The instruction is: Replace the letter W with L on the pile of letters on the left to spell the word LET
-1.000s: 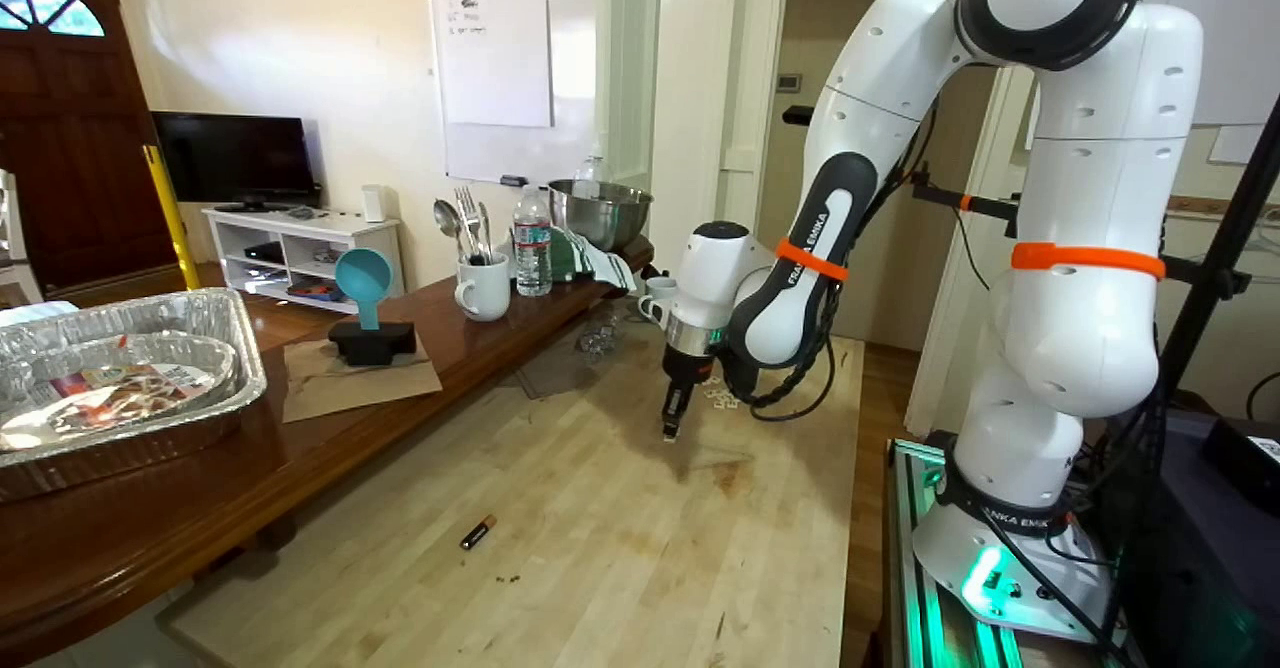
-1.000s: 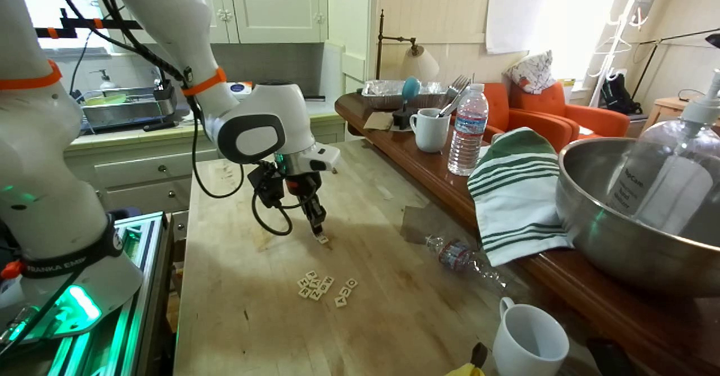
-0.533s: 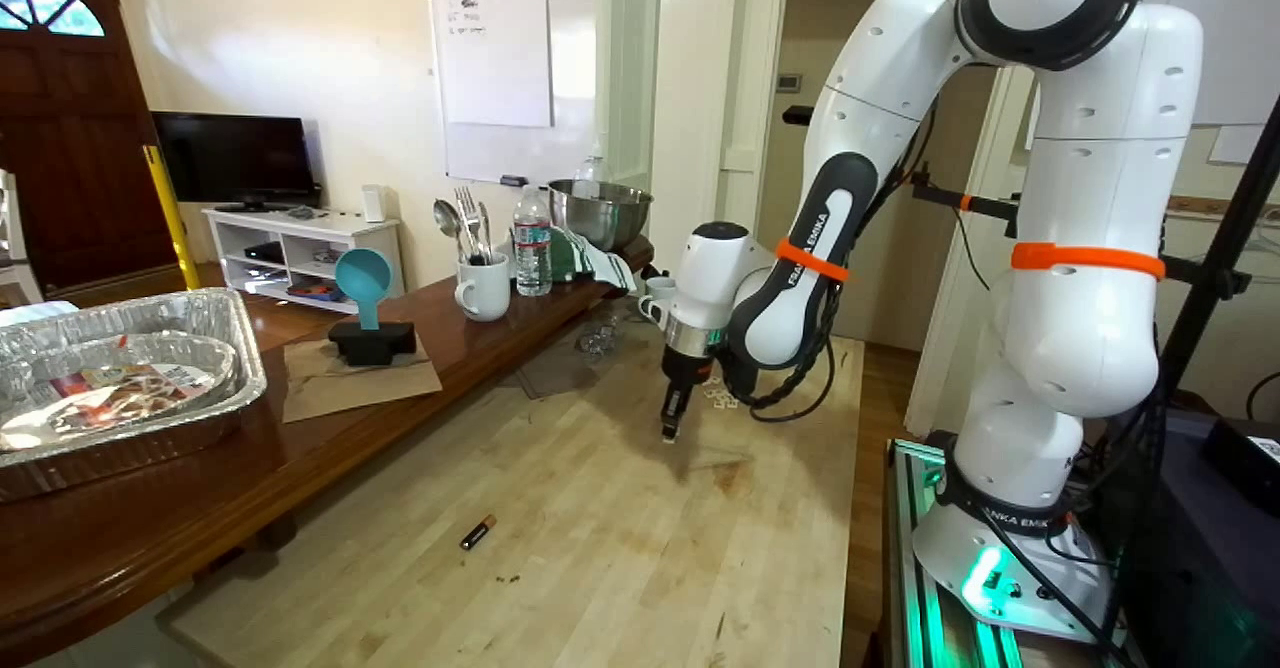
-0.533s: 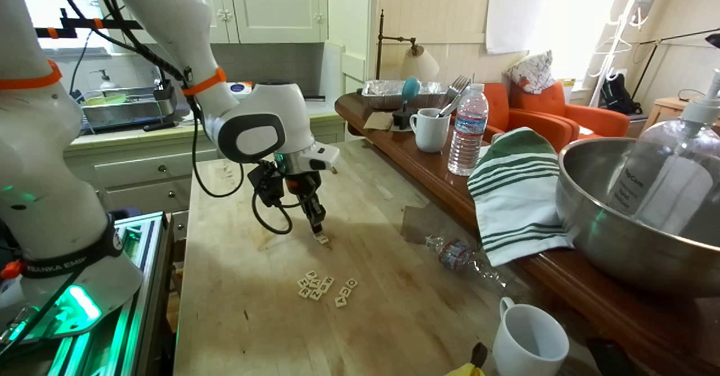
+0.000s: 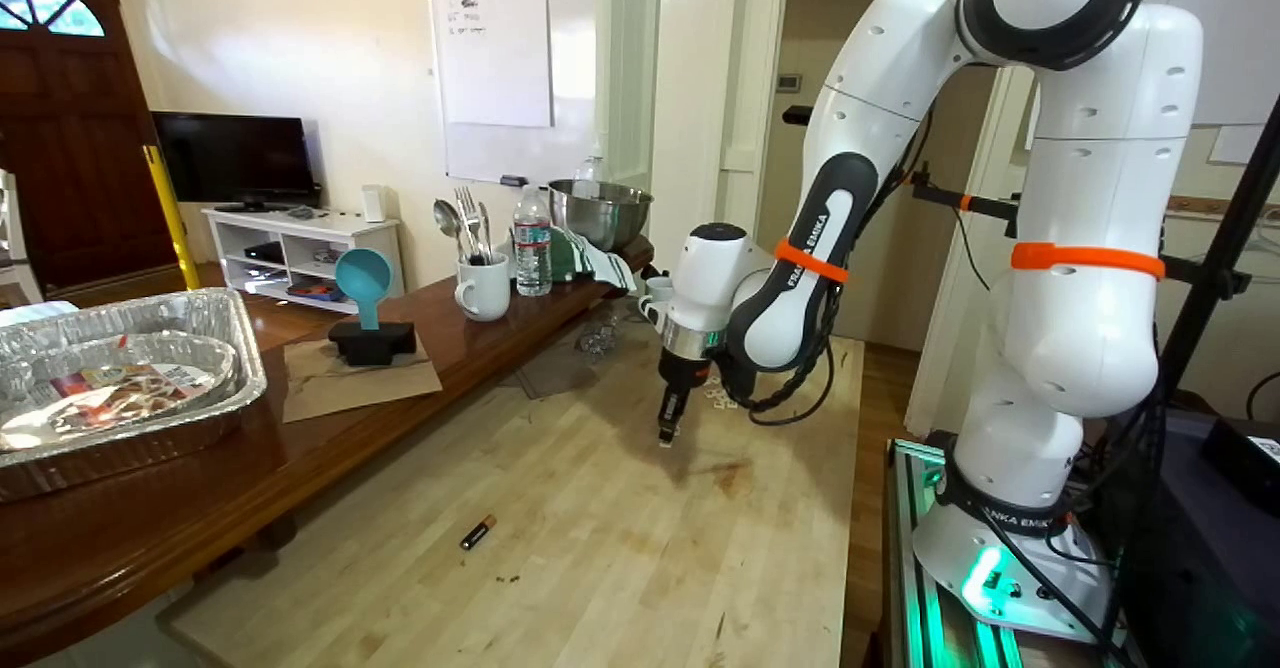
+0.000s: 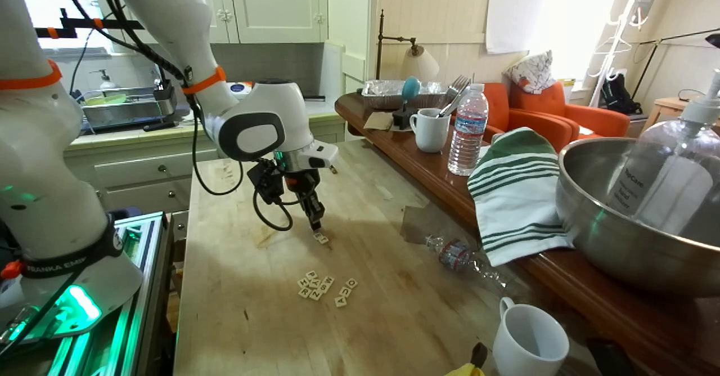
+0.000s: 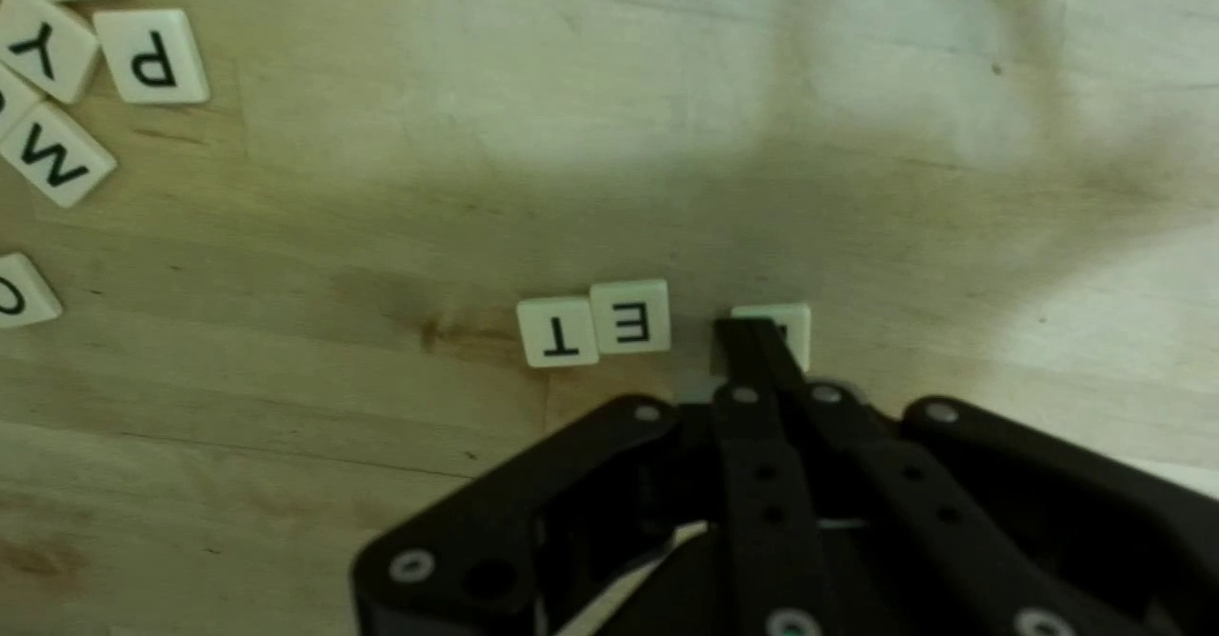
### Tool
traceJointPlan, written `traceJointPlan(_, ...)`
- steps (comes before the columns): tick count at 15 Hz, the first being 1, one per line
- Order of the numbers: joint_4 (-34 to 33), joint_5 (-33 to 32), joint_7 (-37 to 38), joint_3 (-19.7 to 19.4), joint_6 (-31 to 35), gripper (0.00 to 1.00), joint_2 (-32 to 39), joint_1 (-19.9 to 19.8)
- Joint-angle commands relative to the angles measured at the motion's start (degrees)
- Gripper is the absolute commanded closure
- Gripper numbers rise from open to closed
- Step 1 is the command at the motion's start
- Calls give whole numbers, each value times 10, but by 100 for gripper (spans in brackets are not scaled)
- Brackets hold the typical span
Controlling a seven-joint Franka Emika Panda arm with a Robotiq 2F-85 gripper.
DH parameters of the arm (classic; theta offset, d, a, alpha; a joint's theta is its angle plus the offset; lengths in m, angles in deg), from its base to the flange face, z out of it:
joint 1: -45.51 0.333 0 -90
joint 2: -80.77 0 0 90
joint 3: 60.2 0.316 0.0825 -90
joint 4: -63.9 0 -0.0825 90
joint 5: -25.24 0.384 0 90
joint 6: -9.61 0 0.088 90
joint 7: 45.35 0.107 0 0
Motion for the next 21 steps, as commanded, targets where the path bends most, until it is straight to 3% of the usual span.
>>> traceJointPlan(1,0,16,-10,14,-16,100,-7,-9)
traceJointPlan(8,-1,98,-72,25,-18,100,-19,0)
traceJointPlan(21,1,152,-139,40,-7,100,10,-6)
